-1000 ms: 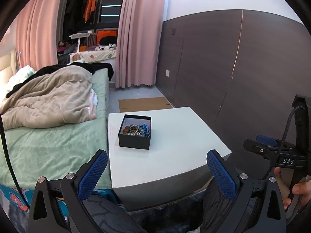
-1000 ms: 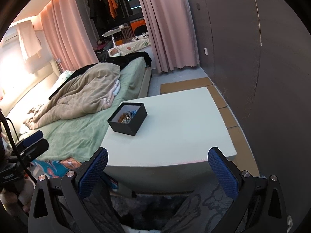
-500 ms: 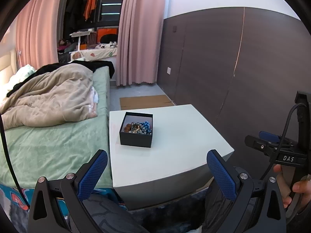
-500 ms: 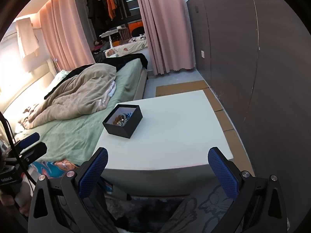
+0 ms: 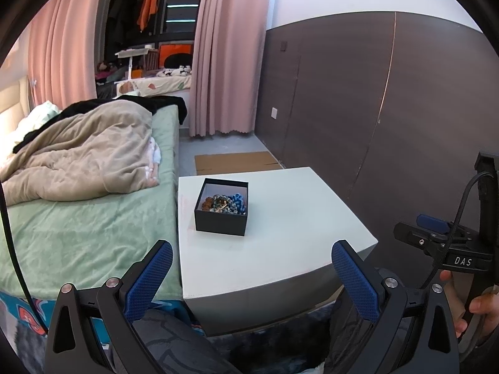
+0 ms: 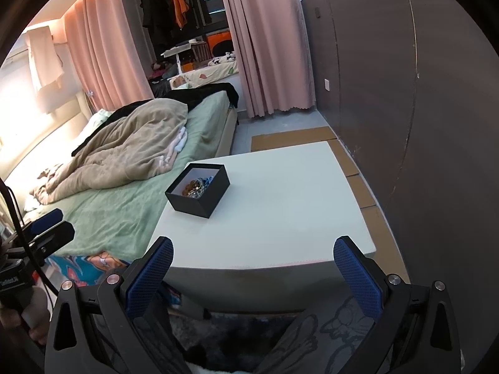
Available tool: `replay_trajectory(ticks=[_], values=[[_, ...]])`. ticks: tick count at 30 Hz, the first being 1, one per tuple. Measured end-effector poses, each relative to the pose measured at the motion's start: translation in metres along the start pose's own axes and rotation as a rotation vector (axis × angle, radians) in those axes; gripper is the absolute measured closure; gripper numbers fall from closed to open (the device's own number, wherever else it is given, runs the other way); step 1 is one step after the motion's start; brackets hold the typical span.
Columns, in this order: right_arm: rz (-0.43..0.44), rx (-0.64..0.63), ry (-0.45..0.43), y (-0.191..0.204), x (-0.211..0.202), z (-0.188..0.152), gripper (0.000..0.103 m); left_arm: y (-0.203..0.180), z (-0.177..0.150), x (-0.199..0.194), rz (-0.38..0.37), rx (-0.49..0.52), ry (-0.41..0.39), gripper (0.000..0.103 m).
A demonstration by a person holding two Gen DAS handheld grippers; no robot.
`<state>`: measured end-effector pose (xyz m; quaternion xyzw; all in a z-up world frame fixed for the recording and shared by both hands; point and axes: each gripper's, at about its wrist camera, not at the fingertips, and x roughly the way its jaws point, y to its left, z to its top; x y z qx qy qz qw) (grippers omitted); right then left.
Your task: Organize jewelry
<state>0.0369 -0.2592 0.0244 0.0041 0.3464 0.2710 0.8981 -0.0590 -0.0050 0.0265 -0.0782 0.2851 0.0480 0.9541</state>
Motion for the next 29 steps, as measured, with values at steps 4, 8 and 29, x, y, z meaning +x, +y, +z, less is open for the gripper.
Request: replay_trajectory(ticks=[4, 8, 29], values=[[-0.009, 0.013, -0.011, -0.0015, -0.0017, -0.0017, 0.000, 0.0008, -0.0006, -0.0004, -0.002, -0.001, -0.003, 0.001], [-0.008, 0.029, -0.010, -0.0044, -0.0024, -0.0041, 0.000, 0.0002, -0.0007, -0.0008, 0.000, -0.001, -0.002, 0.001], [-0.011, 0.046, 0.002, -0.0077, 0.0017, -0.0091, 0.000, -0.0057, -0.0035, -0.0033, 0.006, 0.023, -0.004, 0.001]])
